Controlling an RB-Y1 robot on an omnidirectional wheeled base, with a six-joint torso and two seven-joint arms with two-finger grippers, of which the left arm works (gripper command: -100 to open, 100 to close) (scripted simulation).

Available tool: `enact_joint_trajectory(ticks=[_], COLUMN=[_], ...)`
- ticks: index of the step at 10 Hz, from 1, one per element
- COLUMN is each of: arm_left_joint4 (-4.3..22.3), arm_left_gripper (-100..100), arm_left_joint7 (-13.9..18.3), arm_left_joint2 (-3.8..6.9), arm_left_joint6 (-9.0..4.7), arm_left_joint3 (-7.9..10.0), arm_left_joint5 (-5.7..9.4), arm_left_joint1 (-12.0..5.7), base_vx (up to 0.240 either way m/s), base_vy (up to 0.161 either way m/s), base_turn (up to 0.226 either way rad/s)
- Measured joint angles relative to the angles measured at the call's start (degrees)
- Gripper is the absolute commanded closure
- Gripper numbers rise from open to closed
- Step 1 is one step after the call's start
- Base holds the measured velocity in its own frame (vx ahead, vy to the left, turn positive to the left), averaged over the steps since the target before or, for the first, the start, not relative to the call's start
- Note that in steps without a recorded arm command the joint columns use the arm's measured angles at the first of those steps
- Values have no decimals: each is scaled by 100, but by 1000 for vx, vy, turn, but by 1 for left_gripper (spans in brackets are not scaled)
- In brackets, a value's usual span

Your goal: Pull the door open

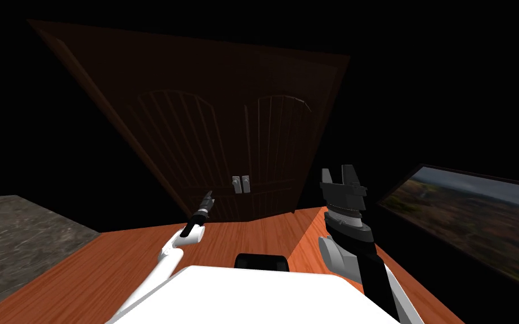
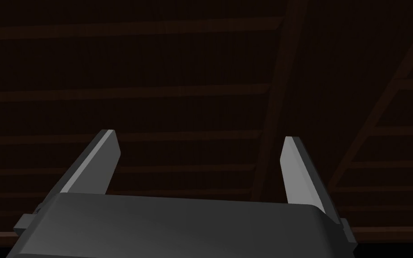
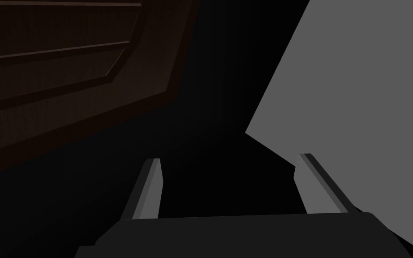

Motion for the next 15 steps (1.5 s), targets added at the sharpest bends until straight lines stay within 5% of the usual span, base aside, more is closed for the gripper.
enact_joint_trajectory(ticks=[6,7,12,13,15], arm_left_joint4=[140,152,140,140,171], arm_left_gripper=[-100,100,100,-100,-100], arm_left_joint7=[-46,-44,-46,-46,-47], arm_left_joint2=[-201,-207,-200,-200,-156], arm_left_joint6=[-102,-120,-103,-102,-106], arm_left_joint3=[-161,-171,-160,-160,-106], arm_left_joint5=[-44,-46,-44,-44,-36], arm_left_joint1=[-346,-364,-346,-346,-286], base_vx=[186,-9,-20,-131,-223], base_vy=[-57,6,12,85,67], base_turn=[-100,27,0,152,48])
